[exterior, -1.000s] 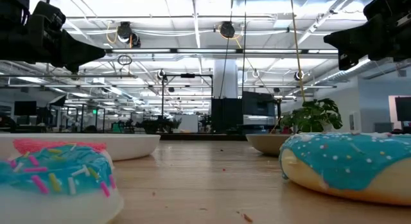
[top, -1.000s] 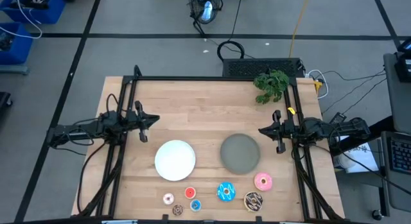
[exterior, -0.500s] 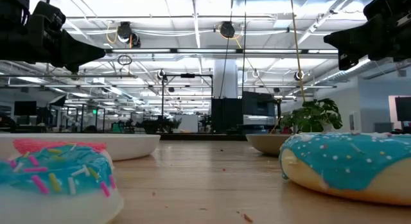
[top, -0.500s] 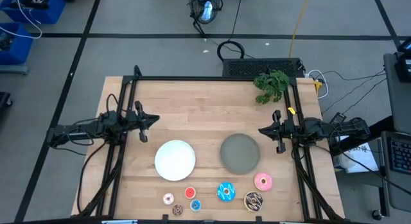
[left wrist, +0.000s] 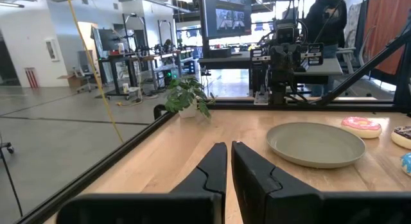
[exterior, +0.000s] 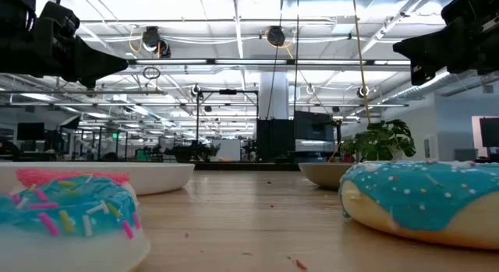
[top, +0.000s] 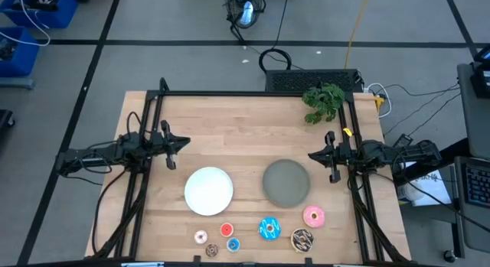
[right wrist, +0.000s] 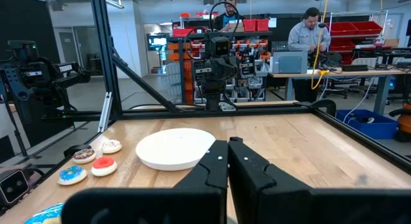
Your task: Pick & Place donuts
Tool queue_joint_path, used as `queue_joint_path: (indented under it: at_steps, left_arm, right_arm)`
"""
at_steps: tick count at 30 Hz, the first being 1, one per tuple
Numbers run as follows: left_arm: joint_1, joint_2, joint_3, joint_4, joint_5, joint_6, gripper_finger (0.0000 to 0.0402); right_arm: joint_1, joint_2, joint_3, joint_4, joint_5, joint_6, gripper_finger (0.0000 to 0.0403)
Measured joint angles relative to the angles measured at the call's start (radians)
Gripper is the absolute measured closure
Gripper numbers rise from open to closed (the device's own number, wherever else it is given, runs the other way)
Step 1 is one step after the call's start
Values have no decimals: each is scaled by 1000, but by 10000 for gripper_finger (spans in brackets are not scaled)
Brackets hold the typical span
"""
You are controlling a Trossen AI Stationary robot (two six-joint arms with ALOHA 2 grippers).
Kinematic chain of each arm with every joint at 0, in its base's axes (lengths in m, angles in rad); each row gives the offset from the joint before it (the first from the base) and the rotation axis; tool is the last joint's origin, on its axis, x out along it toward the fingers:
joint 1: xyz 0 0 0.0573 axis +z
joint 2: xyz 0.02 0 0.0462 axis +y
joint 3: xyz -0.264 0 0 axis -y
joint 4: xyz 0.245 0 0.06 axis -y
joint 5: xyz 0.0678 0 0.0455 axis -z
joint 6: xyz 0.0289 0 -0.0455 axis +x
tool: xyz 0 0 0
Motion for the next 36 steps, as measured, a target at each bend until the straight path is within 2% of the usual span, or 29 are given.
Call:
queue_joint_path:
  at_steps: [32, 36]
  left_arm:
    - [0, 0, 0, 1, 0, -1, 371]
    - [0, 0, 0, 60, 0, -34, 371]
  right_arm:
    - [0, 0, 0, 3, 0, 0, 403]
    - [0, 0, 0, 4, -1, 0, 403]
